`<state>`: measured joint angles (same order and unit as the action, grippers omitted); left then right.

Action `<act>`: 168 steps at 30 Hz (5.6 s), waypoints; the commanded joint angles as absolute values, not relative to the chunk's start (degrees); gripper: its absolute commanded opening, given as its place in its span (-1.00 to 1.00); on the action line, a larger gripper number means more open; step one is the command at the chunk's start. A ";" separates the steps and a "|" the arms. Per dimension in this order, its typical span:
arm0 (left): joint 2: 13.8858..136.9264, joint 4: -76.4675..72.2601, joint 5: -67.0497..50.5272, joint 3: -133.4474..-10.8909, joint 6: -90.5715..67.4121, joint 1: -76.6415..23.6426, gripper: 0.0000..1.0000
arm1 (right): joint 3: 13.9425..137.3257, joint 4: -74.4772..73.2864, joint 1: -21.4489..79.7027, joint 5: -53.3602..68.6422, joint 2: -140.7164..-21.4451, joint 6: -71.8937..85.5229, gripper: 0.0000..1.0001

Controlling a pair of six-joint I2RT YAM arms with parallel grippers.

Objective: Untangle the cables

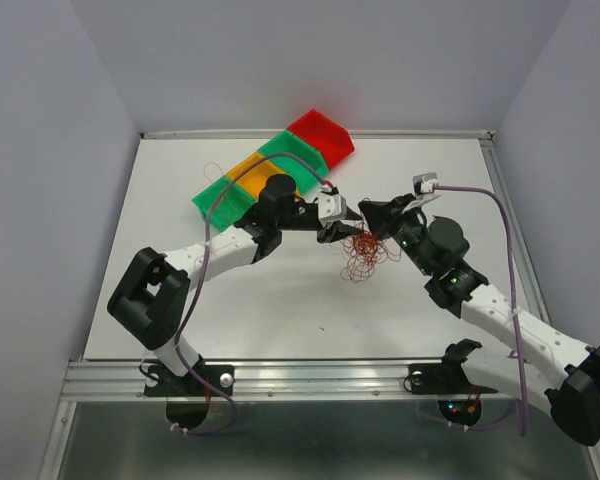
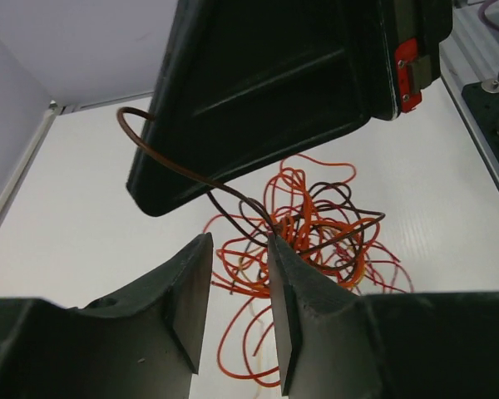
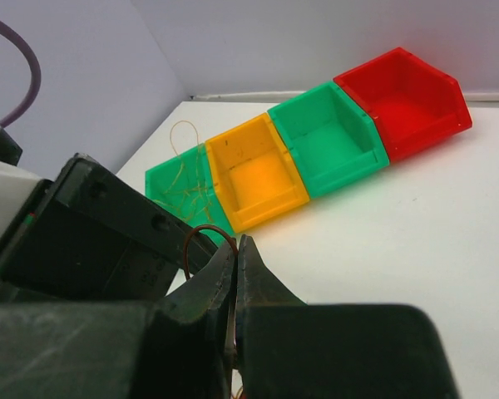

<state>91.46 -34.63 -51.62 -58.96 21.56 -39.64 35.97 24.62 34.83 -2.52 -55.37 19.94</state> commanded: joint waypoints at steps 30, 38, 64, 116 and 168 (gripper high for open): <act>105.12 -28.39 -49.39 -64.86 25.67 -43.51 -0.39 | 58.27 24.96 34.45 0.26 -47.11 24.34 -0.99; 105.20 -29.44 -50.62 -64.07 24.96 -43.51 -1.00 | 63.54 25.66 34.45 -8.96 -46.14 22.77 -0.99; 83.85 -51.07 -56.86 -49.83 13.97 -33.83 0.73 | 65.21 25.14 34.54 -8.53 -48.60 23.46 -0.99; 100.98 -31.38 -39.64 -62.93 25.58 -46.05 -1.00 | 77.77 32.34 34.54 -9.57 -52.56 24.70 -0.99; 56.70 -8.62 -26.55 -44.74 19.44 -27.71 0.30 | 87.16 37.44 34.45 -2.92 -95.17 19.95 -0.99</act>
<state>61.45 -9.93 -31.05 -46.22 23.46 -31.44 79.11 34.15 34.79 -8.23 -90.28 17.85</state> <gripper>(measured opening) 0.636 0.025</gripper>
